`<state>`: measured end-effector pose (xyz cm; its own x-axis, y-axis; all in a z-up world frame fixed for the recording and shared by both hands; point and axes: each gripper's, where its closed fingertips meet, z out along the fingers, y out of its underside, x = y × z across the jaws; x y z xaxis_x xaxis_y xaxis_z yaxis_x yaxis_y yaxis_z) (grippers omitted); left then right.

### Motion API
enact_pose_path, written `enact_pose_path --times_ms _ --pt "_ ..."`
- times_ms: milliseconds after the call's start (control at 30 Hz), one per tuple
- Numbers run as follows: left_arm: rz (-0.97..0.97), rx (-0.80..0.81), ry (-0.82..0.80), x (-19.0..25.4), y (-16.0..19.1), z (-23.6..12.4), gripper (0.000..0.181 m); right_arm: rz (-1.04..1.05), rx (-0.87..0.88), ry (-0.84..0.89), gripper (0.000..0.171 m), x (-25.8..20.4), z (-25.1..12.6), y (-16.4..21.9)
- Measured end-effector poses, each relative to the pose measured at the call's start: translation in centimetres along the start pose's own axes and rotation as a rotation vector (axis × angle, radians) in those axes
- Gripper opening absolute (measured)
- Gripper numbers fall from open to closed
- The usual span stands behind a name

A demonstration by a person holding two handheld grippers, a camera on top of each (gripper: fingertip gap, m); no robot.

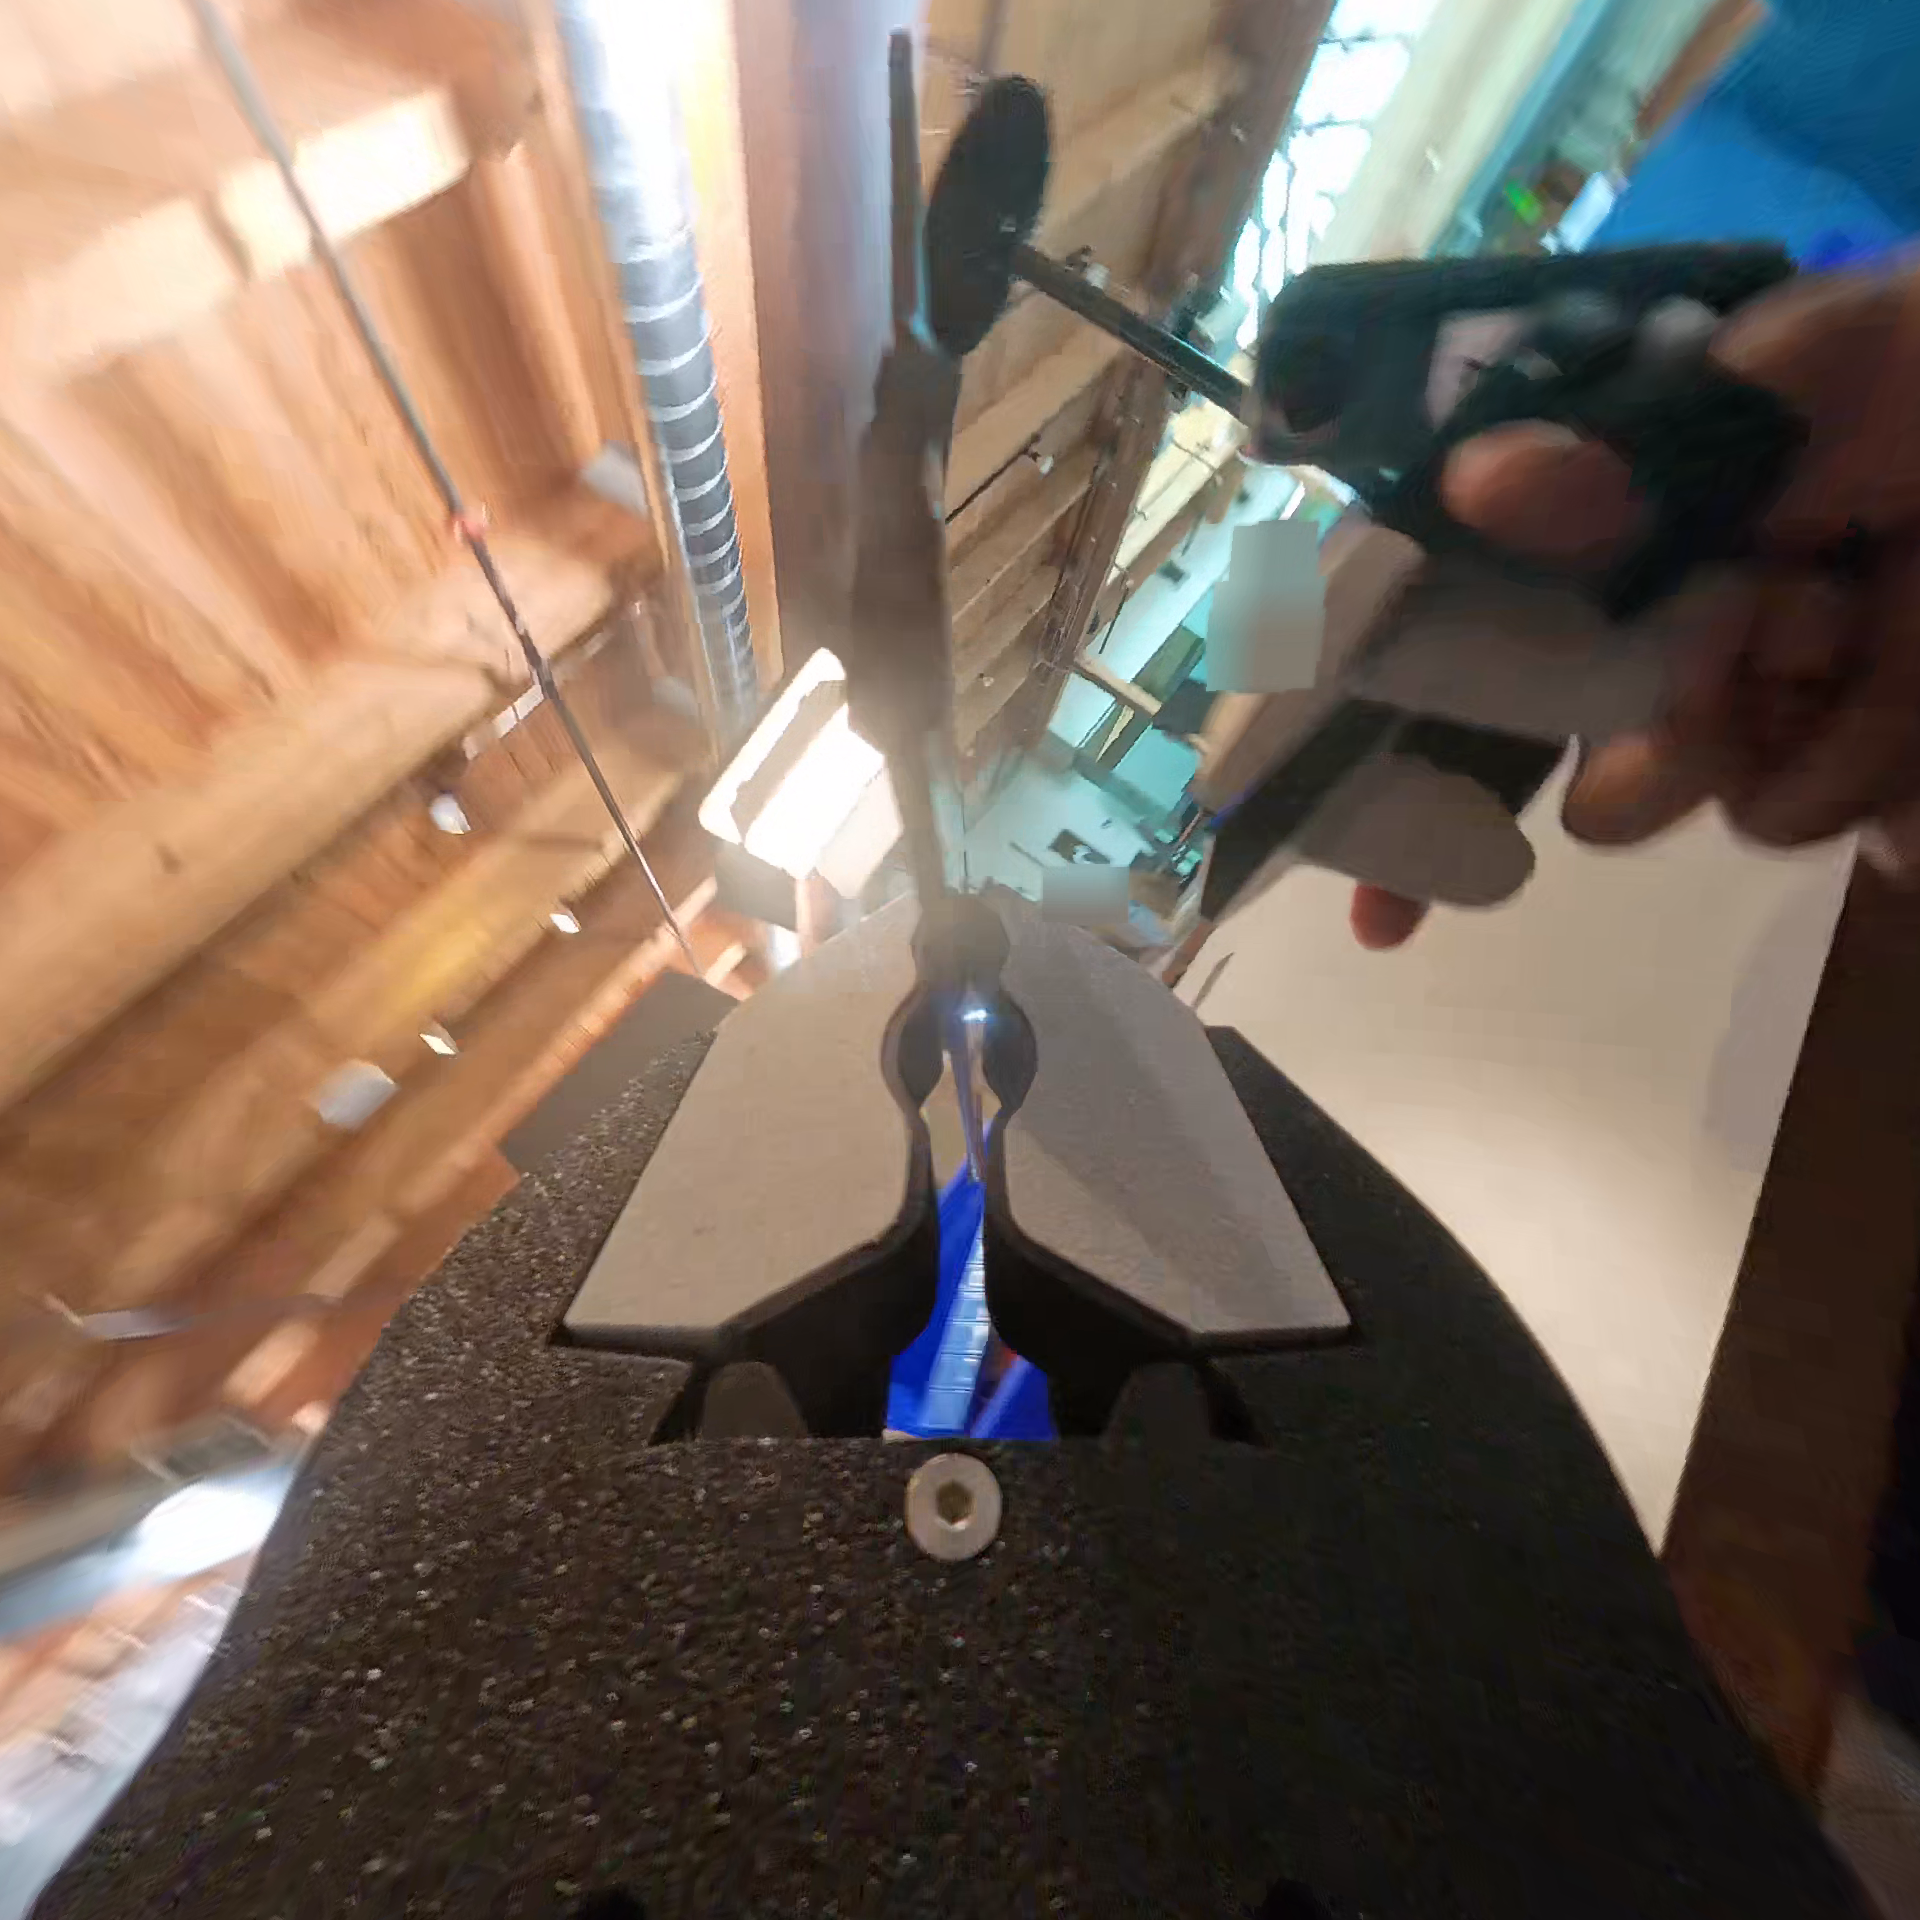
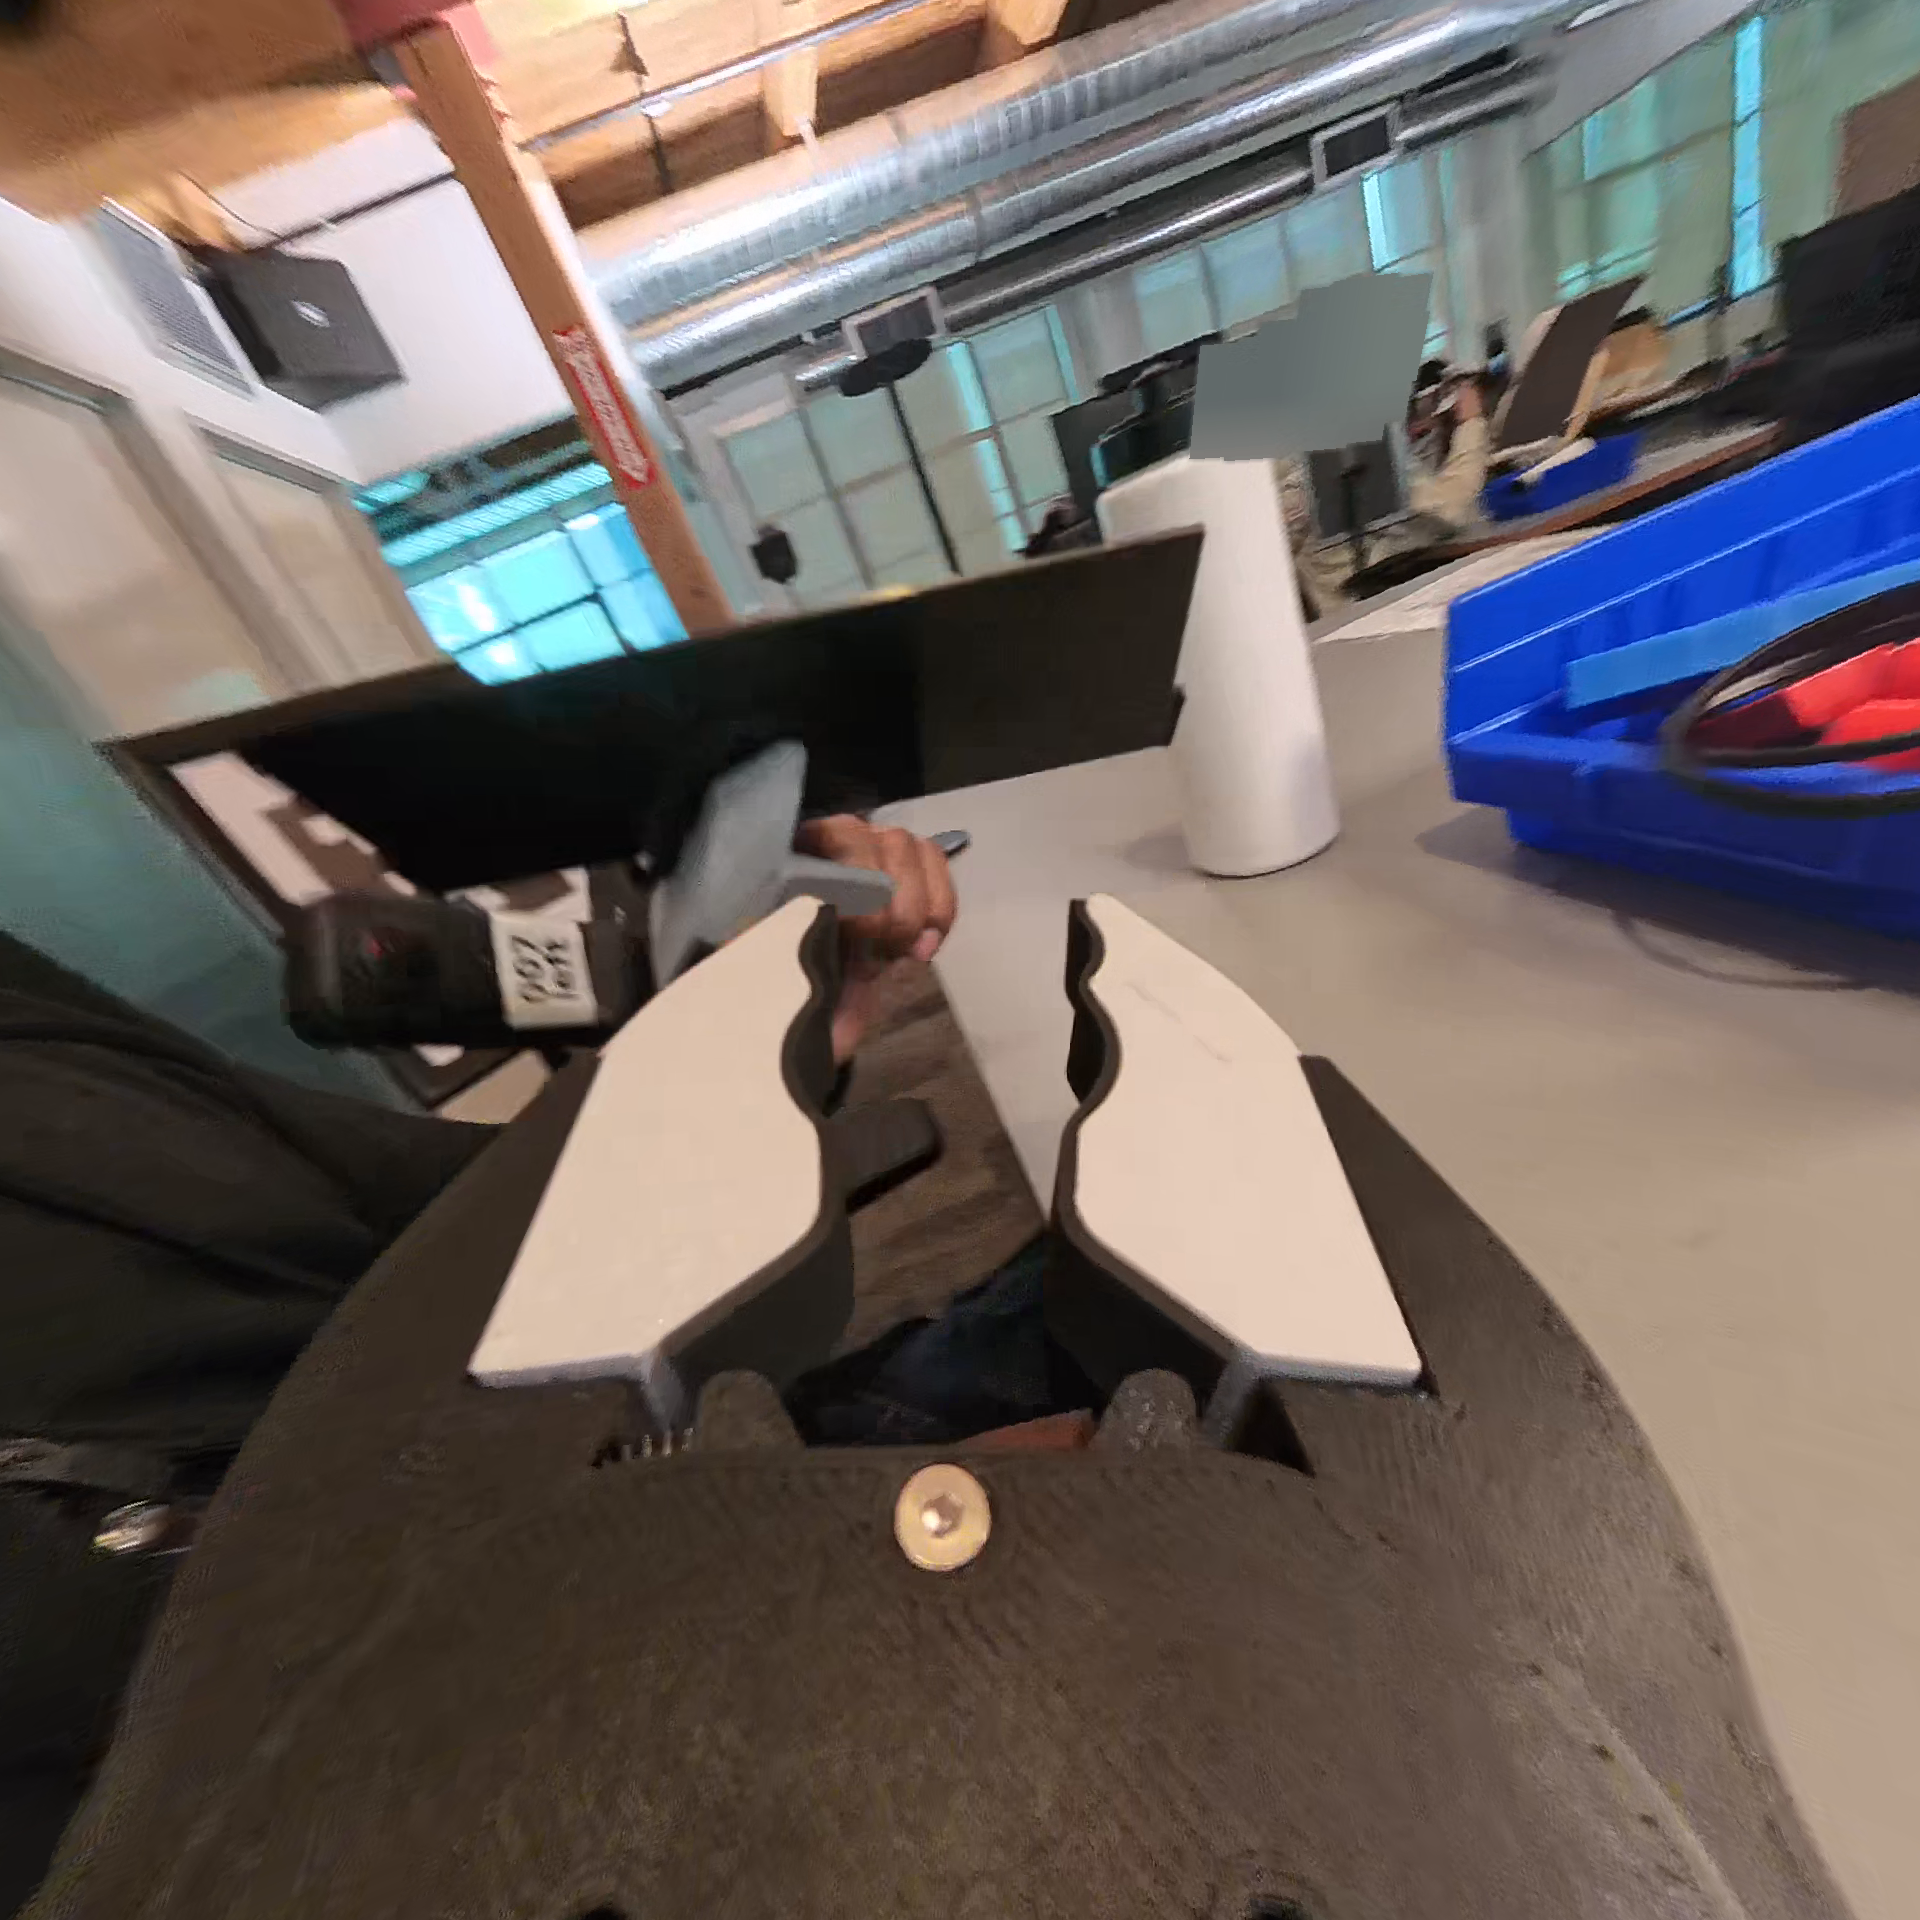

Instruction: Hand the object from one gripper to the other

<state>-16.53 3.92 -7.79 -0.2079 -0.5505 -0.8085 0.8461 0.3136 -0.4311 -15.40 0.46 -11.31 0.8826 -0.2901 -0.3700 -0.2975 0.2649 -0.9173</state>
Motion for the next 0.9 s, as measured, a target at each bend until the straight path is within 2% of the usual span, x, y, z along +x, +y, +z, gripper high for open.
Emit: enact_pose_path --times_ms 100,200,300,400,467,567,633,700,767,900 --pt "0.239 -0.005 0.047 2.2 0.0 0.0 0.002 0.139 0.003 -0.105 0.049 -0.7 -0.1 -0.1" --pt "0.329 -0.009 0.084 3.6 0.3 0.1 0.002 0.275 0.023 -0.195 0.053 -1.0 -0.5 -0.5" --pt "0.436 -0.005 0.115 4.8 0.4 0.1 0.003 0.361 0.005 -0.215 0.056 -0.7 -0.5 -0.2" --pt "0.483 0.003 0.15 6.0 0.3 0.1 0.002 0.396 -0.055 -0.229 0.05 -0.9 -0.1 0.8" --pt "0.46 0.01 0.158 6.4 0.3 0.2 0.002 0.37 -0.101 -0.21 0.023 -1.0 0.2 1.8" --pt "0.414 -0.022 0.162 5.9 1.2 0.2 0.014 0.282 -0.103 -0.148 0.007 -0.5 0.2 1.8" --pt "0.337 -0.036 0.169 5.5 1.8 0.1 0.036 0.221 -0.073 -0.14 0.004 -0.7 -0.1 0.9" --pt "0.264 -0.05 0.21 5.4 2.5 -0.1 0.046 0.128 -0.076 -0.095 0.004 -0.6 -0.3 0.6" --pt "0.2 -0.068 0.249 5.2 3.1 -0.5 0.049 0.056 -0.067 -0.063 0.004 -0.5 -0.5 0.3" --pt "0.053 -0.123 0.354 5.0 4.7 -1.5 0.042 -0.049 -0.039 -0.013 0.001 -0.2 -1.5 -0.9"
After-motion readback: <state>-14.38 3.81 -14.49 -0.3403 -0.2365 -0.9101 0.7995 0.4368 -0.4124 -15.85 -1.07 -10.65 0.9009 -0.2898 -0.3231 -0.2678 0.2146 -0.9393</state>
